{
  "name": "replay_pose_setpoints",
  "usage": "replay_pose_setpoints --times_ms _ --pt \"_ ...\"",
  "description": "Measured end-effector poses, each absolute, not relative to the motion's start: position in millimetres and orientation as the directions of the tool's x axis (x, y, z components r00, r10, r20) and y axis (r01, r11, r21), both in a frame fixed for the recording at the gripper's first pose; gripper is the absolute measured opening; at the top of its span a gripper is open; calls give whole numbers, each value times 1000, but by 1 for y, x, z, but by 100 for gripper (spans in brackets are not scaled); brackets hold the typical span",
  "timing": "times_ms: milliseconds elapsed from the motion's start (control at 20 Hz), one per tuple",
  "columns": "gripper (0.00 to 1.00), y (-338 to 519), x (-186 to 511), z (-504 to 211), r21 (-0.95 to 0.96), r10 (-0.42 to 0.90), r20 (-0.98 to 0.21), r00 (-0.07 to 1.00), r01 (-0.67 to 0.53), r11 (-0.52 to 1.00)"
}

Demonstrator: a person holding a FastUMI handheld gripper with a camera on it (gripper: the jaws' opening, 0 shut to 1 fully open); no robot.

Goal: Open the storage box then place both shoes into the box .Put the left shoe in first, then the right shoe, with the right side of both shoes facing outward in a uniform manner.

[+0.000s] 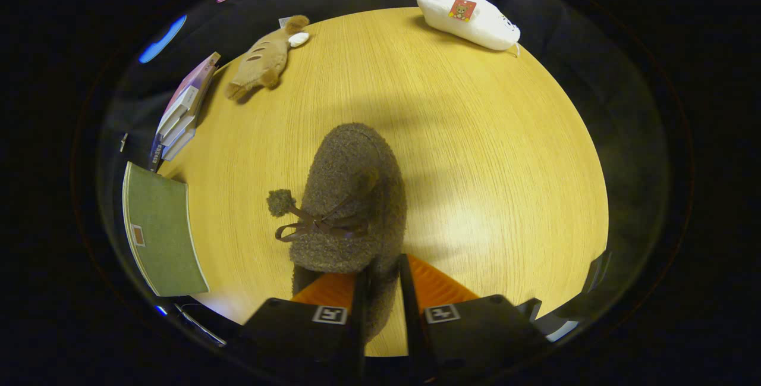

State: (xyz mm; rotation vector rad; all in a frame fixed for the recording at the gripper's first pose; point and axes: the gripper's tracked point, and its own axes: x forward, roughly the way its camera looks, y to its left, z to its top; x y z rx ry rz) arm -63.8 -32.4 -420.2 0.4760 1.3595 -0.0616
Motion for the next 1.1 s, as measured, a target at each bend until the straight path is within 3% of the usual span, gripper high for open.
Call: replay_pose_setpoints --times_ms 50,200,650,1100 --pt "10 -34 -65 -419 288 226 -949 220 314 905" --pt "5 -32 -66 -413 301 233 -946 223 345 889" --pt "5 -9 -55 -338 386 274 -902 333 340 857" --pt "5 74 -21 -226 508 370 -812 452 235 829"
